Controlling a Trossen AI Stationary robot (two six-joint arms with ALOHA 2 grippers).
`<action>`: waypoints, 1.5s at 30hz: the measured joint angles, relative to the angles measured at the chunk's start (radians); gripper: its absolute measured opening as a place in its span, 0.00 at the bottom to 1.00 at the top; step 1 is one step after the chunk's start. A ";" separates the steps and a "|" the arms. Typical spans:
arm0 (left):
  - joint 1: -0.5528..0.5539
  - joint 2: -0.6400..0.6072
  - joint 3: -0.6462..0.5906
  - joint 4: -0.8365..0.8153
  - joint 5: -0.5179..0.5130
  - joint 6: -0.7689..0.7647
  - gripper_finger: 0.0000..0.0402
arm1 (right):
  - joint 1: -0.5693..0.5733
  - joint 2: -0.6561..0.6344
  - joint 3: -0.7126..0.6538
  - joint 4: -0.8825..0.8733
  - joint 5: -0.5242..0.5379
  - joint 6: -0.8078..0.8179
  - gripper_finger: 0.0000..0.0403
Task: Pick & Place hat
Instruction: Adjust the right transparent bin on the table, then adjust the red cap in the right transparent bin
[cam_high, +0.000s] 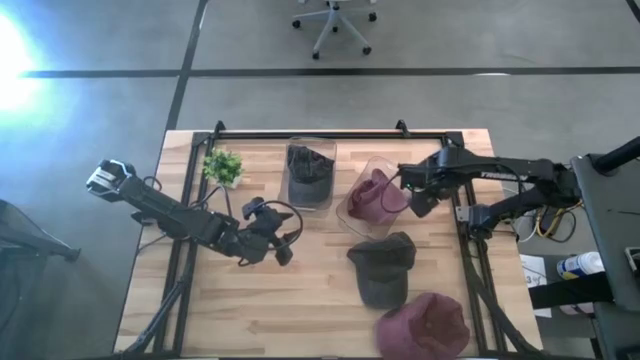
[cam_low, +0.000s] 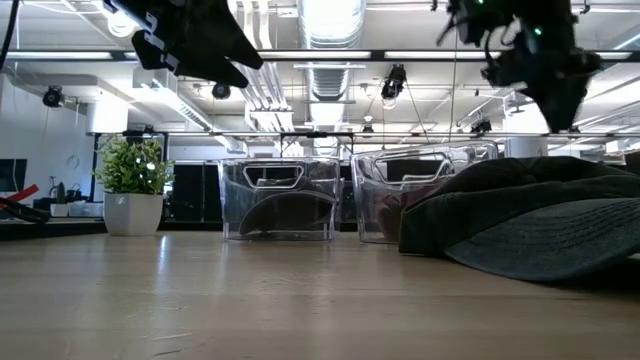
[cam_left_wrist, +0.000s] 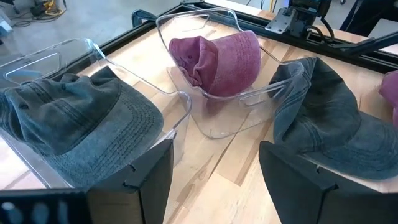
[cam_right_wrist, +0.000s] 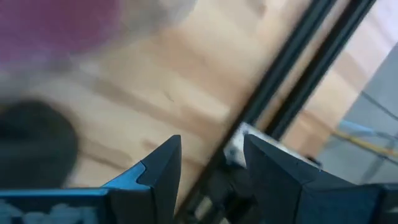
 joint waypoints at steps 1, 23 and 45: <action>0.001 0.000 0.000 0.000 0.000 0.000 0.58 | -0.008 0.000 -0.030 0.004 -0.020 -0.013 0.42; 0.031 0.000 -0.001 -0.001 0.026 -0.003 0.58 | -0.241 0.300 0.012 0.608 0.119 -0.479 0.42; 0.031 0.000 -0.002 -0.002 0.021 0.015 0.58 | -0.250 0.324 0.304 0.309 -0.296 -0.232 0.42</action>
